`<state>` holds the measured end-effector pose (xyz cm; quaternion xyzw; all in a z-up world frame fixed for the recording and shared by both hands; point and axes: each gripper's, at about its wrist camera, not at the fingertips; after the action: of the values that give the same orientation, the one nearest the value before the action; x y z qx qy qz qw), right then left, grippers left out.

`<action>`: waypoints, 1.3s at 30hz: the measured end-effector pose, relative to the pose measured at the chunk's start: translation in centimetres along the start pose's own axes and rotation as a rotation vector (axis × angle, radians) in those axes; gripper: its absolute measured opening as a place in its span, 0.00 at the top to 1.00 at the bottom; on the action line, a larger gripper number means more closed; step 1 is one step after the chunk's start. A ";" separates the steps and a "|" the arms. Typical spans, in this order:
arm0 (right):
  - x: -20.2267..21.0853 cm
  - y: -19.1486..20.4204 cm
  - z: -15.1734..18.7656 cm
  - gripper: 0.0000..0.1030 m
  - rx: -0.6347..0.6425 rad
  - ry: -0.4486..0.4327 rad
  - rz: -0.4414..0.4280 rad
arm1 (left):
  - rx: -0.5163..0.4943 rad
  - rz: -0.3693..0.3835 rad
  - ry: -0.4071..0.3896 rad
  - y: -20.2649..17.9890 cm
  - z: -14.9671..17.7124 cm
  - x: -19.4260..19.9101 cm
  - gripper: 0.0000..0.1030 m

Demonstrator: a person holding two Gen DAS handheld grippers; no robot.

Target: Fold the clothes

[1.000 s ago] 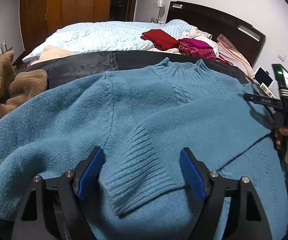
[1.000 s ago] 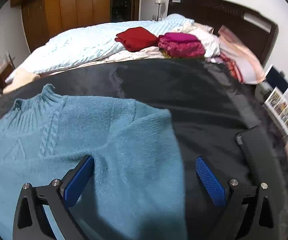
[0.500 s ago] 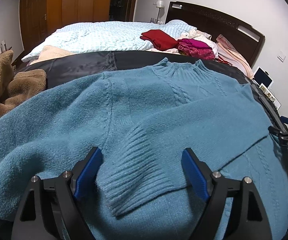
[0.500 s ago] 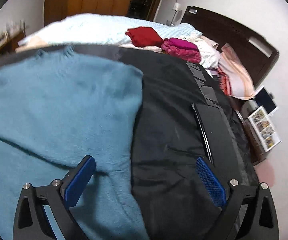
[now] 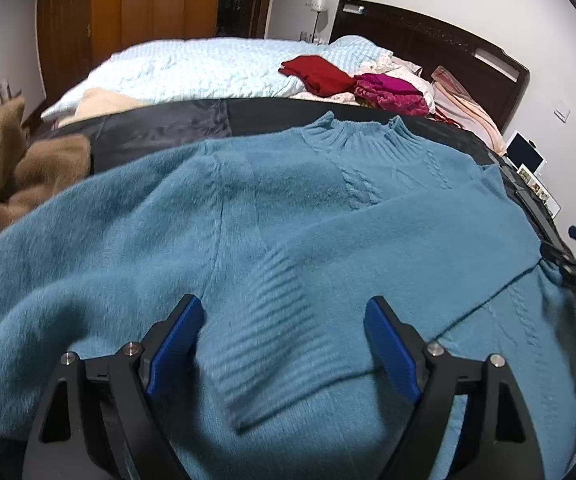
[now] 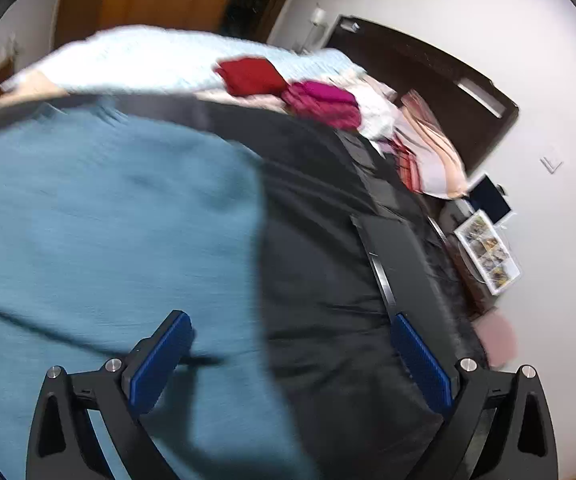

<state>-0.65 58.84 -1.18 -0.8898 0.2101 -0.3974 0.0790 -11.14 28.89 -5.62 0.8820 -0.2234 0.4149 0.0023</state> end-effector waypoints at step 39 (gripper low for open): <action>25.2 38.4 15.3 0.01 1.269 -0.853 -0.418 | 0.398 -0.156 -0.227 19.6 15.6 20.1 0.16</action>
<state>13.76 12.93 -6.23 -0.7715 -0.2765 -0.0727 0.5684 3.68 0.43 -4.63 0.9207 -0.0673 0.3474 -0.1645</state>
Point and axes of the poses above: each gripper's, at about its wrist camera, not at the fingertips, and x roughly against the way its jaws point, y to its left, z to its underside, and after that the axes turned 5 degrees about -y, right-handed
